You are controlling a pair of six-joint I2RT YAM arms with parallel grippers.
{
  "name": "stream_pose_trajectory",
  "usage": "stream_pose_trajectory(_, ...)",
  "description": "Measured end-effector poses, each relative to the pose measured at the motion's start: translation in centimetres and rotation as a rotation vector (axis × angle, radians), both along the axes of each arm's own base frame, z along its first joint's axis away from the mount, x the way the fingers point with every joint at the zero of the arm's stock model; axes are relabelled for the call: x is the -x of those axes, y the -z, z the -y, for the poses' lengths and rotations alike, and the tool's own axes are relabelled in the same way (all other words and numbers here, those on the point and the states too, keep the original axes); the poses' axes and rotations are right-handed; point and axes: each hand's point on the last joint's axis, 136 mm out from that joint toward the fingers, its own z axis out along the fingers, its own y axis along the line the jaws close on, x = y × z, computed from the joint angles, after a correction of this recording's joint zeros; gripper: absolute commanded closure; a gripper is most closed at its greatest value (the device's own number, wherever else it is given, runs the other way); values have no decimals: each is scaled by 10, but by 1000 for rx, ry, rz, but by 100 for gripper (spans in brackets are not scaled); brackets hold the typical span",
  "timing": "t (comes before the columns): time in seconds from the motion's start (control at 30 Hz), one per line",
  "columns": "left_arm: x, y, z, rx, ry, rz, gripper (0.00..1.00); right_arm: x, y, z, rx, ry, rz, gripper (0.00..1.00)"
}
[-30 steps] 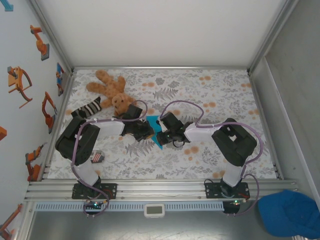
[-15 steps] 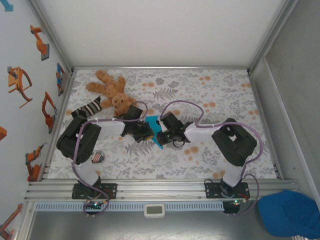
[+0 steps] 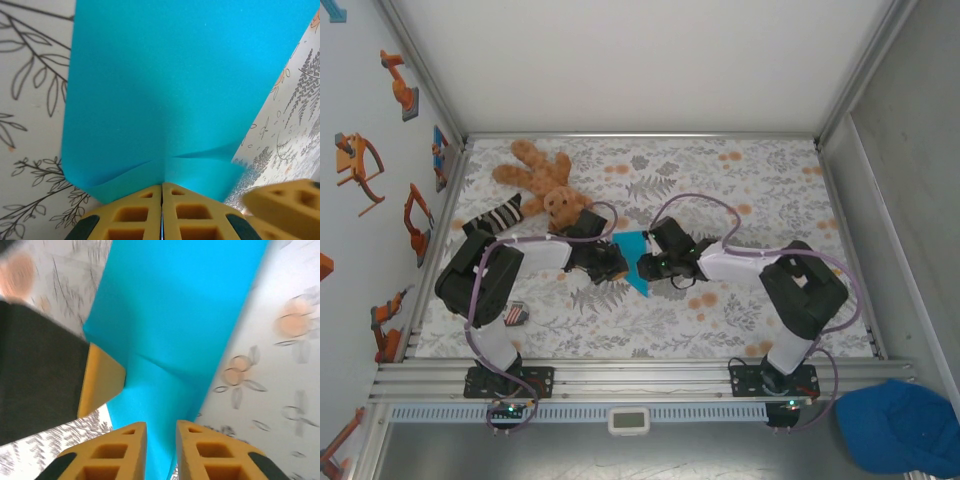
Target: Fold a paper plane with a square sheet of paper (pick it up from the middle)
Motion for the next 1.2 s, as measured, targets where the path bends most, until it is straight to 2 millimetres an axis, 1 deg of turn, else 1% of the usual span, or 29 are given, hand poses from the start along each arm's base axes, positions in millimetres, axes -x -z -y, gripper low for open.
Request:
stream_pose_trajectory(0.07,-3,0,1,-7,-1,0,93,-10,-20,7,-25,44,37,64)
stream_pose_trajectory(0.13,-7,0,2,-16,-3,3,93,-18,-42,14,-57,85,77,64)
stream_pose_trajectory(0.2,-10,-1,3,-20,-5,7,93,-20,-55,18,-77,108,100,69)
stream_pose_trajectory(0.27,-12,0,4,-23,-7,9,93,-19,-60,18,-93,114,100,75)
stream_pose_trajectory(0.37,-17,0,6,-26,-9,12,93,-12,-52,16,-106,108,50,84)
stream_pose_trajectory(0.5,-21,0,8,-28,-12,17,93,-2,-31,6,-134,92,-56,93)
stream_pose_trajectory(0.67,-24,0,9,-31,-15,23,93,7,1,-5,-148,77,-174,99)
stream_pose_trajectory(0.77,-25,0,9,-31,-16,23,93,12,15,-8,-149,64,-225,100)
stream_pose_trajectory(0.87,-26,0,9,-30,-18,23,93,15,21,-11,-150,54,-253,100)
stream_pose_trajectory(1.07,-26,0,9,-30,-18,22,93,6,19,-25,-180,32,-257,100)
stream_pose_trajectory(1.2,-26,0,9,-29,-17,21,93,7,22,-26,-178,25,-267,100)
